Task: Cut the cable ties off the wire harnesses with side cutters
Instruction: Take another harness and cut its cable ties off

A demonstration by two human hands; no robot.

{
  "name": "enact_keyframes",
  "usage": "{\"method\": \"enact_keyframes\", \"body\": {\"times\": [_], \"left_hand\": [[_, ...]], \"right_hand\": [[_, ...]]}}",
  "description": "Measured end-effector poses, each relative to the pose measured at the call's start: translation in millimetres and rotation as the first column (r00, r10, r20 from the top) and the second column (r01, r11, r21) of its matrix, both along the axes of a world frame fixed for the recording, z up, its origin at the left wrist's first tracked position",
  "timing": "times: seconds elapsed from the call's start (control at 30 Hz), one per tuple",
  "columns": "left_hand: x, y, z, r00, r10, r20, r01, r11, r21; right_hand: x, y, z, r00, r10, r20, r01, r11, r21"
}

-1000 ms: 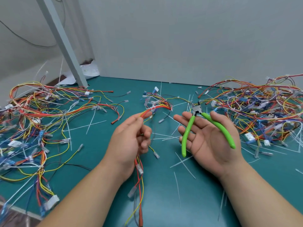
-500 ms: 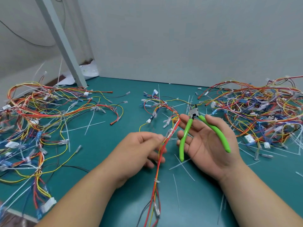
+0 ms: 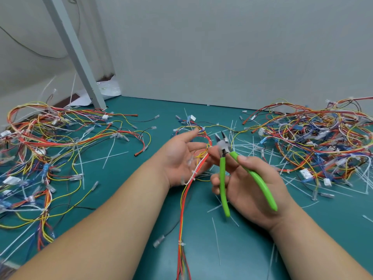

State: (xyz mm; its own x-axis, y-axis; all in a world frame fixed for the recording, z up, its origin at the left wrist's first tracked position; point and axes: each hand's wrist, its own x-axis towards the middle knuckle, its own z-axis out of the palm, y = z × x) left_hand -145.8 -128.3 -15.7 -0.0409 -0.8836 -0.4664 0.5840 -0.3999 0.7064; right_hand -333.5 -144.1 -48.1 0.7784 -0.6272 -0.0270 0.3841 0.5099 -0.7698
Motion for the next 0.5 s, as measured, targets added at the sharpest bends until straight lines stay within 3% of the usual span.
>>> {"method": "enact_keyframes", "body": {"times": [0.17, 0.3, 0.4, 0.5], "left_hand": [[-10.8, -9.3, -4.7, 0.991, 0.092, 0.094, -0.091, 0.996, -0.02], [-10.3, -3.4, -4.2, 0.912, 0.245, 0.33, -0.209, 0.967, -0.143], [-9.3, 8.1, -3.7, 0.72, 0.275, 0.637, -0.13, 0.955, -0.265], [-8.0, 21.1, -3.2, 0.404, 0.261, 0.877, -0.015, 0.96, -0.279]], "right_hand": [[6.5, -0.7, 2.1, 0.975, -0.175, -0.135, 0.177, 0.984, 0.006], [-0.5, -11.3, 6.1, 0.936, -0.352, 0.009, 0.346, 0.926, 0.152], [-1.1, -9.2, 7.2, 0.951, -0.307, 0.02, 0.301, 0.942, 0.15], [2.3, -4.2, 7.2, 0.97, -0.239, 0.049, 0.231, 0.963, 0.136]]}}
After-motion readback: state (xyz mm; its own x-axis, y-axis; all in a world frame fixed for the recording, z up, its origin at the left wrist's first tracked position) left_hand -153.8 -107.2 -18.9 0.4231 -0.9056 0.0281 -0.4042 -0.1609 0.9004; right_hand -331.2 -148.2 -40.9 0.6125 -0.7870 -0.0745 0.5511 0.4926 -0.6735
